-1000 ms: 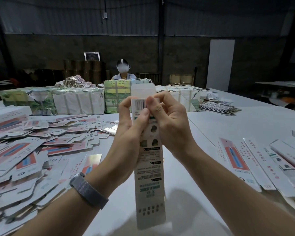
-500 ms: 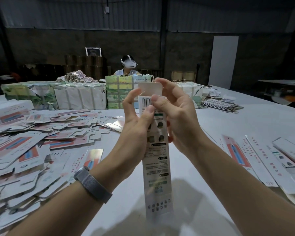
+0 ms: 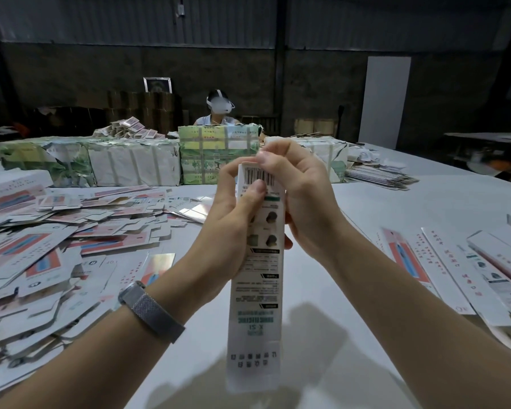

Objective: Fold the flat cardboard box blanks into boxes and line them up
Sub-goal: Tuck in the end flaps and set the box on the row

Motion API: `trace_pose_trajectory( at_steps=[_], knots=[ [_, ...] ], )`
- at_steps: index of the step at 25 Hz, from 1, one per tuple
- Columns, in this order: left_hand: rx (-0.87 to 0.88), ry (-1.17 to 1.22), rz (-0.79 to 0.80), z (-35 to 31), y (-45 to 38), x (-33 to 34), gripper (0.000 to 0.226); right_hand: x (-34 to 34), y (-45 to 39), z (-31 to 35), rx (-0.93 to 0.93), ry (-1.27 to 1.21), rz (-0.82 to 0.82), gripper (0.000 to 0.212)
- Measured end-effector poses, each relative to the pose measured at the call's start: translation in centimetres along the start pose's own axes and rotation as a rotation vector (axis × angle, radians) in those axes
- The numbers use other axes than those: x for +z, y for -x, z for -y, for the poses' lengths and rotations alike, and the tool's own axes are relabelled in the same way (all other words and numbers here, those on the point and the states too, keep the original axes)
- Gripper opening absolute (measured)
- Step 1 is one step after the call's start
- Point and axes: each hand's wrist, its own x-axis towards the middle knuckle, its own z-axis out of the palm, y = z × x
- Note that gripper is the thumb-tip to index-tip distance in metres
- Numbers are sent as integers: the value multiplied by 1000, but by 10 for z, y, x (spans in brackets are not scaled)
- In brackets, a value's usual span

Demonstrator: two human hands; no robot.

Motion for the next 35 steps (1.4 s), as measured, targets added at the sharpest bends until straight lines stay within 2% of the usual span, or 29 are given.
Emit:
trace_pose_trajectory(
  at_steps=[4, 8, 16, 18, 21, 25, 29, 35],
  knots=[
    [8, -24, 4, 2, -1, -3, 22, -3, -2, 2, 53, 105, 25, 27],
    [-22, 8, -2, 4, -2, -6, 42, -8, -3, 2, 5, 154, 28, 17],
    [-25, -30, 36, 5, -1, -4, 54, -8, -4, 6, -7, 193, -51, 18],
    [-15, -25, 47, 3, -1, -3, 51, -11, -4, 8, 3, 176, -26, 19],
    [-22, -13, 67, -1, 0, -4, 62, -17, -6, 12, 35, 181, 4, 20],
    [-40, -63, 100, -3, 0, -7, 69, -24, -11, 15, 34, 300, 64, 18],
    [-50, -96, 64, 0, -1, -12, 60, -25, -10, 14, -23, 380, 93, 20],
    [-51, -41, 34, -3, -1, -11, 45, -18, -8, 10, -249, 447, 55, 13]
  ],
)
